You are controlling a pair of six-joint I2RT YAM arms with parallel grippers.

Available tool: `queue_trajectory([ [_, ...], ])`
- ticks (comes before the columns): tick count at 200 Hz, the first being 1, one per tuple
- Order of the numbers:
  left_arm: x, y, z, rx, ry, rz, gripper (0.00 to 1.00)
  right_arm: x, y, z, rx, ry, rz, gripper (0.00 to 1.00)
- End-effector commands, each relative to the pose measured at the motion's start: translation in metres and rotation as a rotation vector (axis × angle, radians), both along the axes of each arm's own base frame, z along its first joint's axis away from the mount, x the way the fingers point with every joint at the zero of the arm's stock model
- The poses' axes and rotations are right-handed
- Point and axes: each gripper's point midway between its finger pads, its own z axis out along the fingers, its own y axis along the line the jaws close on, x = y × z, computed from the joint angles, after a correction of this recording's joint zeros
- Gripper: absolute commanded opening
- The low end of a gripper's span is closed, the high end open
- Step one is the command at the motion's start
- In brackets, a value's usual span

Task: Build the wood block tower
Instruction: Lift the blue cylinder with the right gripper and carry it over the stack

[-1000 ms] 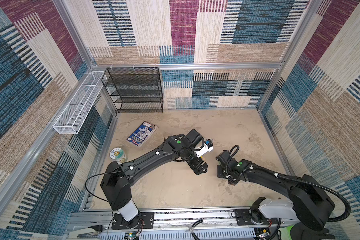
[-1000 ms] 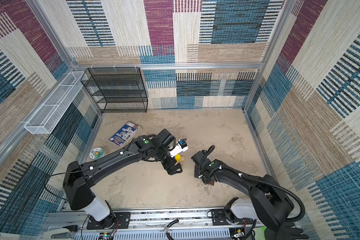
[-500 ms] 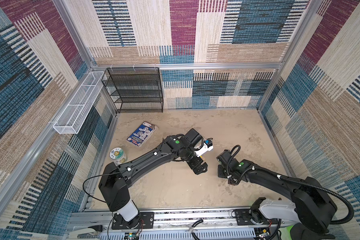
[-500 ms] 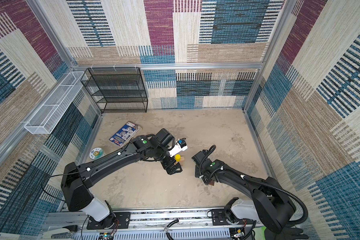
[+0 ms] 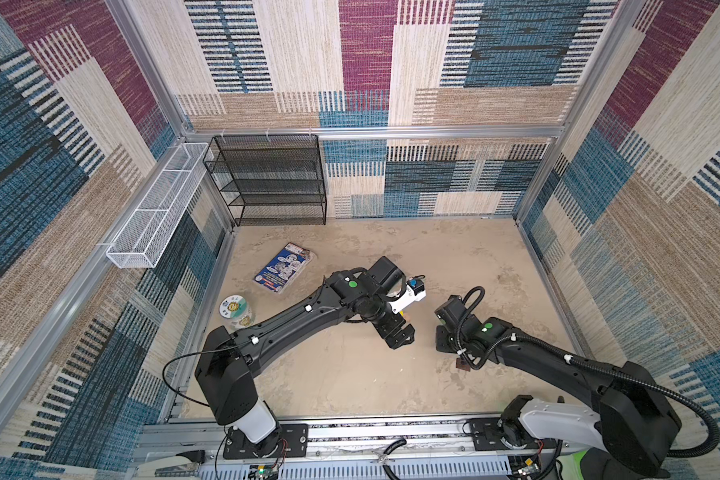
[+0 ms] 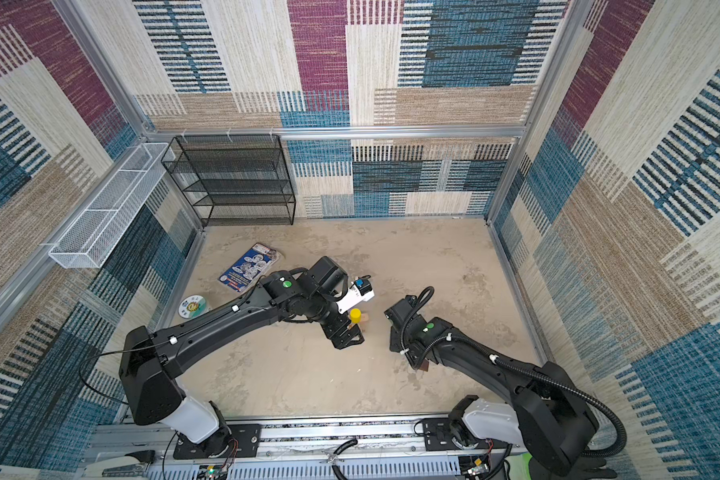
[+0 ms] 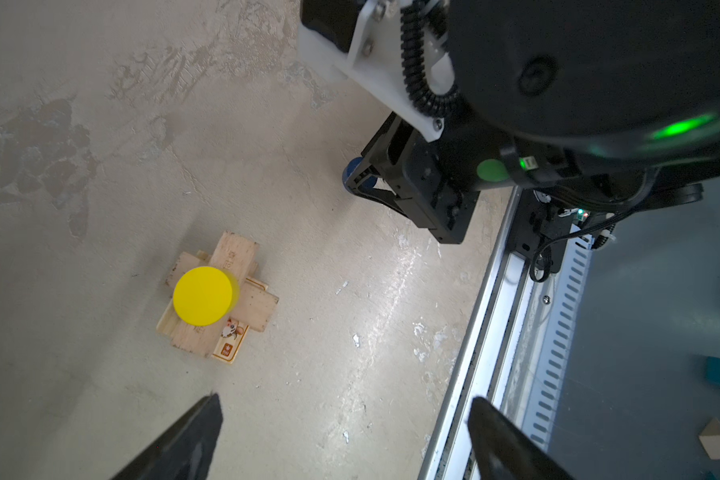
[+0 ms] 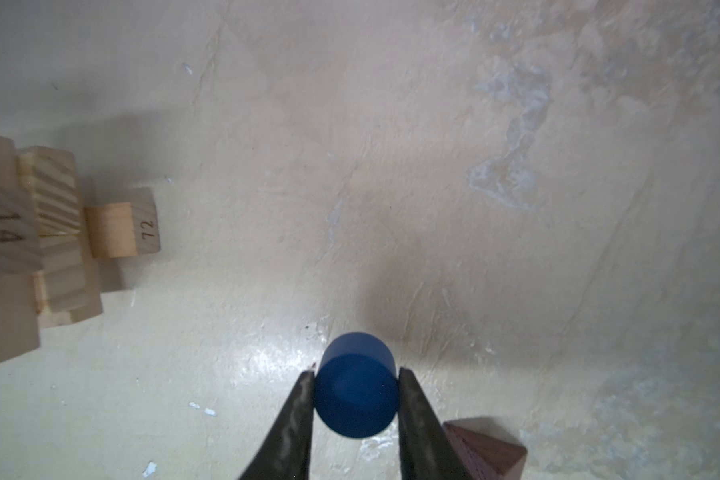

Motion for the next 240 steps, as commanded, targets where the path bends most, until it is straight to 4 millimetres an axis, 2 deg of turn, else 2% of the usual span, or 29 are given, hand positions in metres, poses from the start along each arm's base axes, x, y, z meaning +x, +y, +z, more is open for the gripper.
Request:
queue_trajectory([
  [1, 0.003, 0.005, 0.004, 0.007, -0.028, 0.001, 0.97, 0.008, 0.002, 0.011, -0.027, -0.03, 0.032, 0.0],
  [42, 0.012, 0.015, 0.014, 0.015, -0.082, 0.056, 0.97, 0.02, 0.009, 0.016, -0.07, -0.024, 0.074, 0.0],
  [78, 0.023, 0.021, 0.018, -0.002, -0.06, 0.127, 0.97, 0.026, 0.016, 0.026, -0.076, -0.022, 0.112, 0.0],
  [155, 0.049, 0.035, 0.028, -0.096, 0.036, 0.263, 0.94, 0.042, 0.048, 0.078, 0.058, -0.148, 0.232, 0.0],
  [195, 0.062, 0.043, 0.033, -0.148, 0.07, 0.322, 0.93, 0.045, 0.059, 0.091, 0.098, -0.173, 0.264, 0.0],
  [240, 0.067, 0.048, 0.035, -0.16, 0.082, 0.348, 0.92, 0.051, 0.073, 0.099, 0.134, -0.177, 0.303, 0.0],
])
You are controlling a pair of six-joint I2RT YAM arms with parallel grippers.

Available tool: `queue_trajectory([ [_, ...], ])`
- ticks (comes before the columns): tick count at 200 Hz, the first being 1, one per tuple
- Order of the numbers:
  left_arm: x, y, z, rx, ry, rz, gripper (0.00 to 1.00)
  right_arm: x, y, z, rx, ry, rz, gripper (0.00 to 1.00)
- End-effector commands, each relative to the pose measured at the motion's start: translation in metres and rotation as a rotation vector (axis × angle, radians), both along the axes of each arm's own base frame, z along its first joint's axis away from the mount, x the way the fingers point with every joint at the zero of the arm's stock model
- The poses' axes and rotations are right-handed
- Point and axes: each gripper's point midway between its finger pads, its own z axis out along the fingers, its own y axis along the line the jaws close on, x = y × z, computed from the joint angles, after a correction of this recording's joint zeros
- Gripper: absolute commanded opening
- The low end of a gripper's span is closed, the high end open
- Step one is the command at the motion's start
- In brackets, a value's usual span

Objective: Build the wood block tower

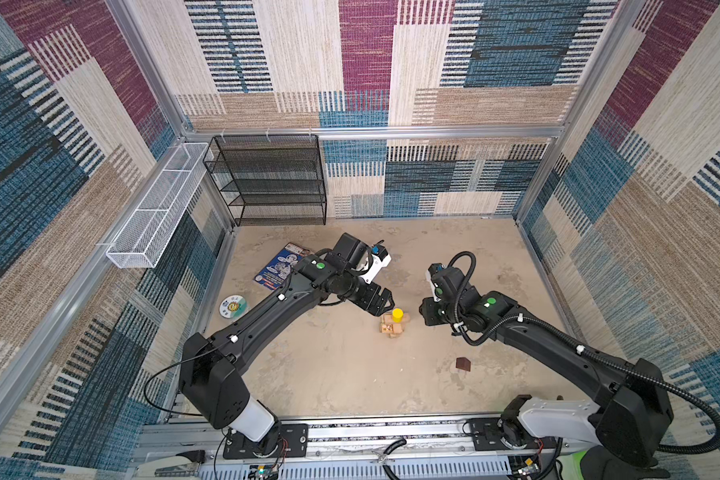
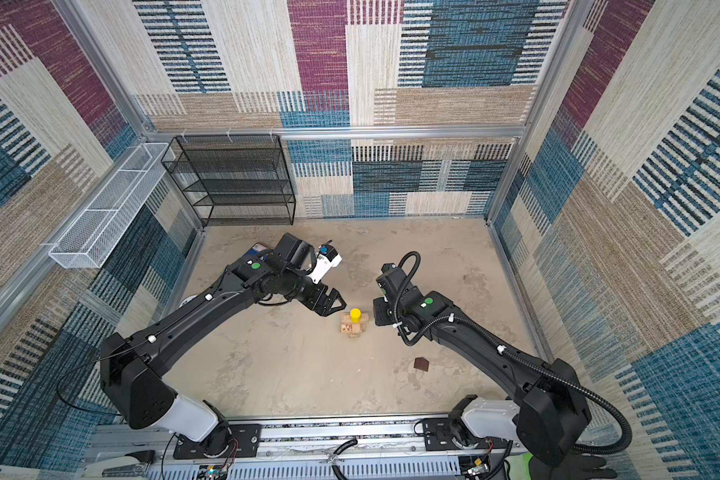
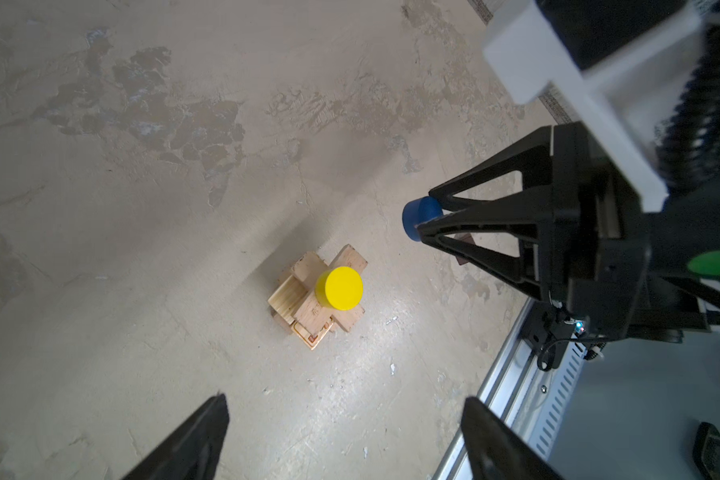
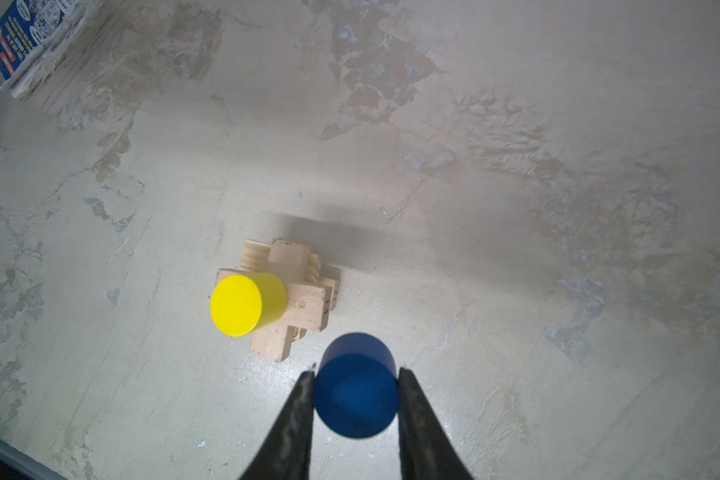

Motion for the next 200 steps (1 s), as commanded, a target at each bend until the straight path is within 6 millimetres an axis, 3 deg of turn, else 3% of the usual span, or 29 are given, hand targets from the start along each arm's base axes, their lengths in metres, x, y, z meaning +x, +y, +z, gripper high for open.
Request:
queue_trajectory([
  [1, -0.001, -0.004, 0.007, -0.04, 0.011, 0.009, 0.92, 0.007, 0.014, 0.01, 0.043, -0.023, 0.039, 0.0],
  [85, 0.006, 0.004, 0.006, -0.025, -0.002, 0.045, 0.92, 0.016, 0.046, 0.012, 0.108, 0.026, 0.123, 0.0],
  [200, 0.016, 0.014, 0.012, -0.036, -0.02, 0.097, 0.92, 0.015, 0.058, 0.006, 0.076, 0.045, 0.165, 0.0],
])
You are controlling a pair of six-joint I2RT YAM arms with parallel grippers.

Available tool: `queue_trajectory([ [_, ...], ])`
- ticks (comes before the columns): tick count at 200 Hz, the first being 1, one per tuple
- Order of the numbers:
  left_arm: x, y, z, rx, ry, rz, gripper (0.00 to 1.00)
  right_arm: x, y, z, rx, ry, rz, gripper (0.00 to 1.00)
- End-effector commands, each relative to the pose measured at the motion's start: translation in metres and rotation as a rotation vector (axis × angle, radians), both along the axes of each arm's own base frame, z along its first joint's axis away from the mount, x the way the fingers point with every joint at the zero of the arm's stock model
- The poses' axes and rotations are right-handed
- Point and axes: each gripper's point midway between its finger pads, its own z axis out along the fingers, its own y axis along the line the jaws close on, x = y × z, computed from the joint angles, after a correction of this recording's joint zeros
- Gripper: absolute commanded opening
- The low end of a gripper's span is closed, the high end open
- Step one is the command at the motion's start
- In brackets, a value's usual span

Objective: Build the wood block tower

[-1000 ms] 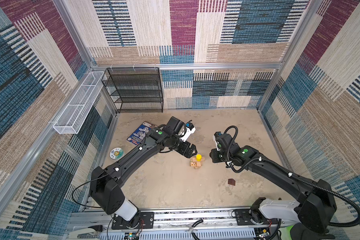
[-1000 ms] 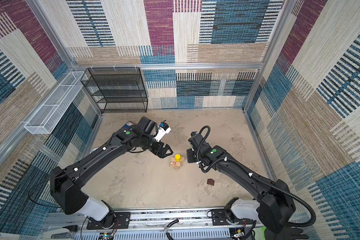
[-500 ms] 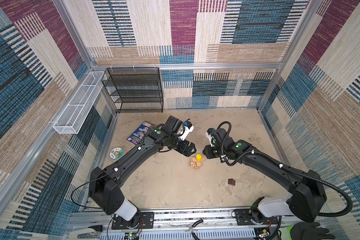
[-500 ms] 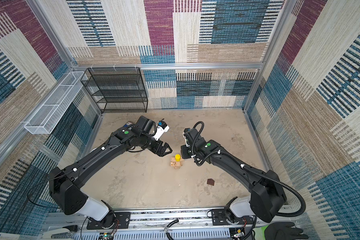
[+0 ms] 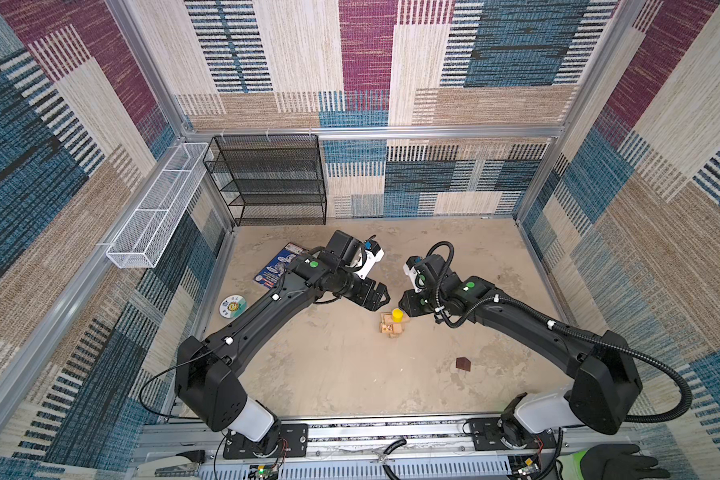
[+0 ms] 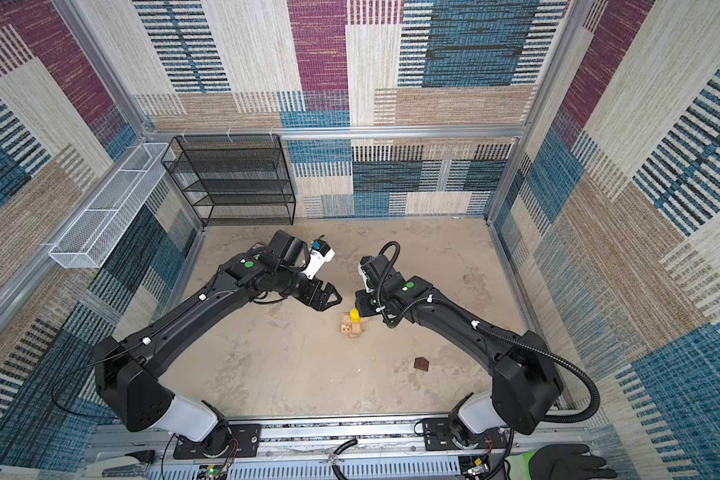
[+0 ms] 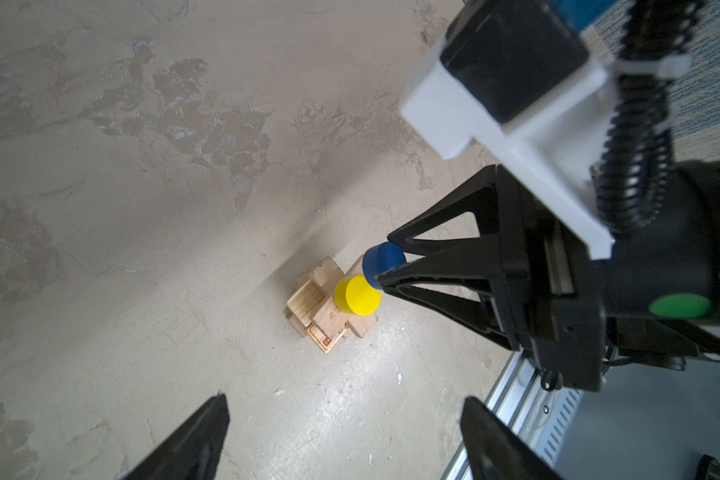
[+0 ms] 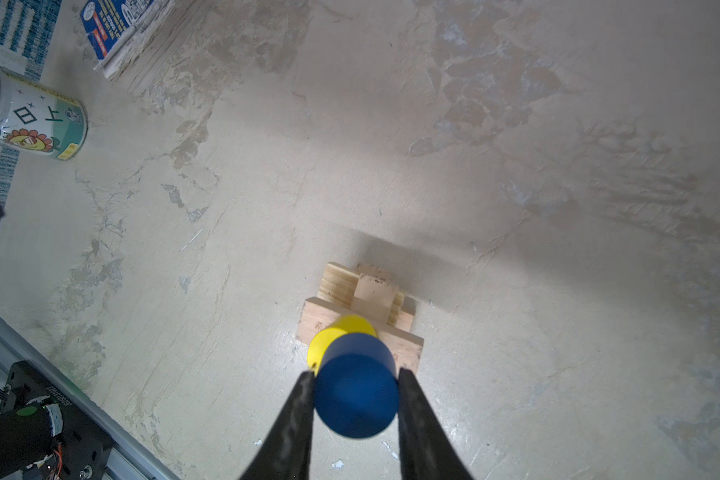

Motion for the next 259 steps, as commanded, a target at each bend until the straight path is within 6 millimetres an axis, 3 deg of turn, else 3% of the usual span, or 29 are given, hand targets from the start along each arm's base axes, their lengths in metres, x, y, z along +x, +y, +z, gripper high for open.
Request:
queue_trajectory([
  [1, 0.004, 0.001, 0.004, -0.017, -0.01, 0.029, 0.92, 0.001, 0.005, 0.005, 0.0, -0.02, 0.019, 0.0],
  [134, 0.008, 0.006, 0.007, -0.03, -0.011, 0.051, 0.92, -0.006, 0.021, -0.009, -0.168, -0.035, 0.095, 0.0],
  [259, 0.009, 0.005, 0.004, -0.036, 0.003, 0.051, 0.92, -0.006, 0.017, -0.013, -0.206, -0.026, 0.094, 0.0],
])
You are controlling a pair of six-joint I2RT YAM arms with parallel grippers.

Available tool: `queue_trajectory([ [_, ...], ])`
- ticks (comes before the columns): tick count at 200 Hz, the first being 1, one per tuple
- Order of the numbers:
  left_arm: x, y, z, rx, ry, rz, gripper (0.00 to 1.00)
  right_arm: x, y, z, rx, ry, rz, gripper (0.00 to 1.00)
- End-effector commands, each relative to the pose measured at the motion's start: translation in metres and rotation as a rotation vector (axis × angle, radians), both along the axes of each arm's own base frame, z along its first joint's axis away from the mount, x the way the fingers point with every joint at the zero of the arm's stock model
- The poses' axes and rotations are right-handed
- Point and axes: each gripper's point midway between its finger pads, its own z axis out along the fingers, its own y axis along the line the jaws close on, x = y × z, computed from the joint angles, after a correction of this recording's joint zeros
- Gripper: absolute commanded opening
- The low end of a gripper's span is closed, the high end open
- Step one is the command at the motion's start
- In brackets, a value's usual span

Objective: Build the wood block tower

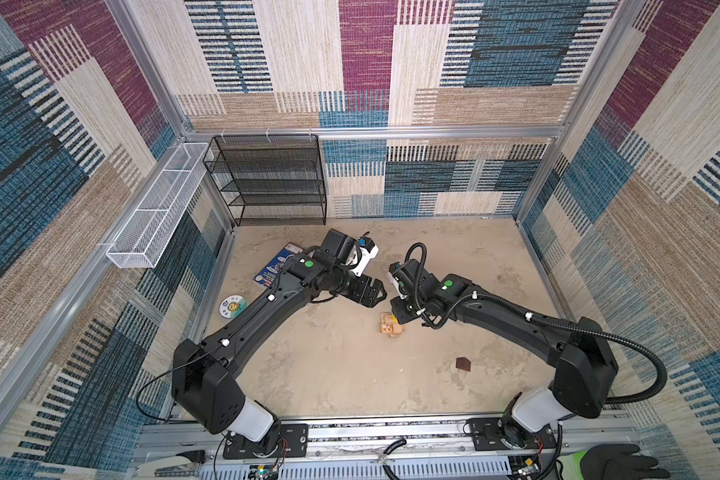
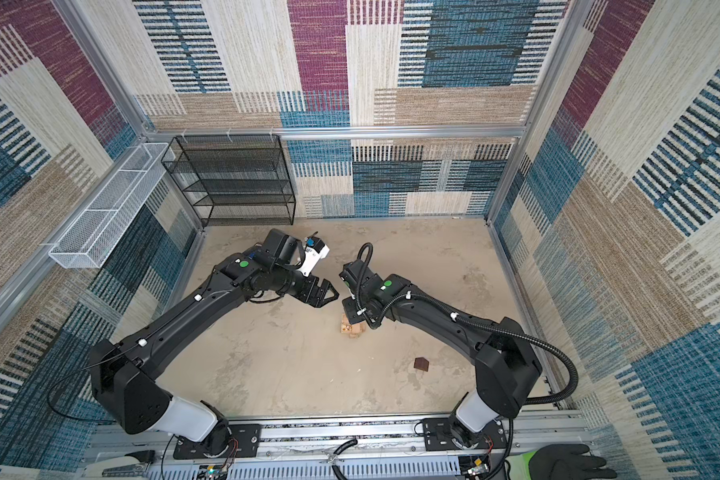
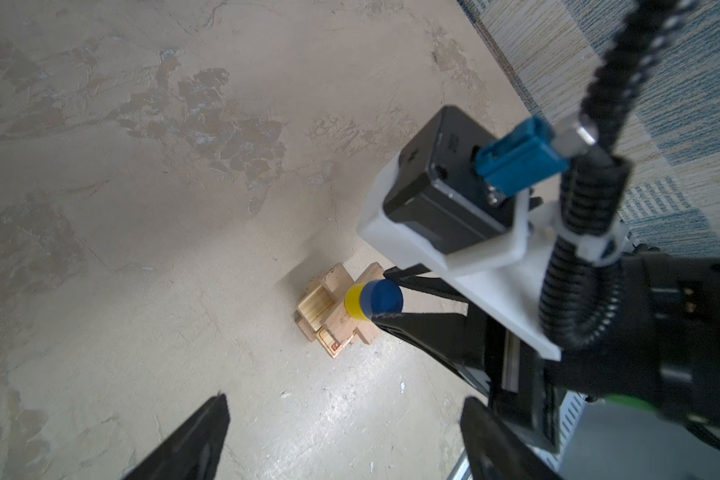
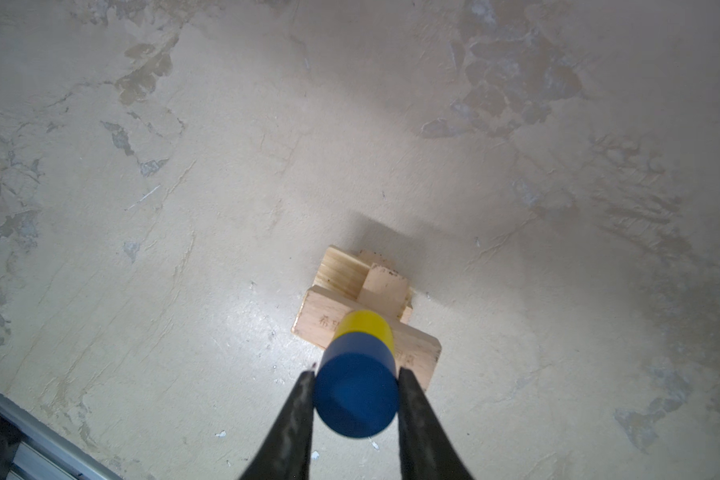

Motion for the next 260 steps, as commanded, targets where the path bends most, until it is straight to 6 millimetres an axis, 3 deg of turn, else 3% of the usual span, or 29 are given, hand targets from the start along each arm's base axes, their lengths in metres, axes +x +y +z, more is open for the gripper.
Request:
queue_trajectory([
  [1, 0.0016, -0.0021, 0.0018, -0.018, 0.003, 0.007, 0.92, 0.002, 0.0008, 0.0023, -0.003, -0.012, 0.005, 0.0],
  [176, 0.0013, -0.003, 0.0033, -0.034, 0.004, 0.001, 0.92, 0.0036, 0.0032, 0.001, -0.008, -0.009, 0.01, 0.05],
  [260, 0.0014, -0.0023, 0.0037, -0.034, 0.004, 0.003, 0.92, 0.0044, 0.0013, 0.001, -0.022, -0.007, 0.002, 0.15],
])
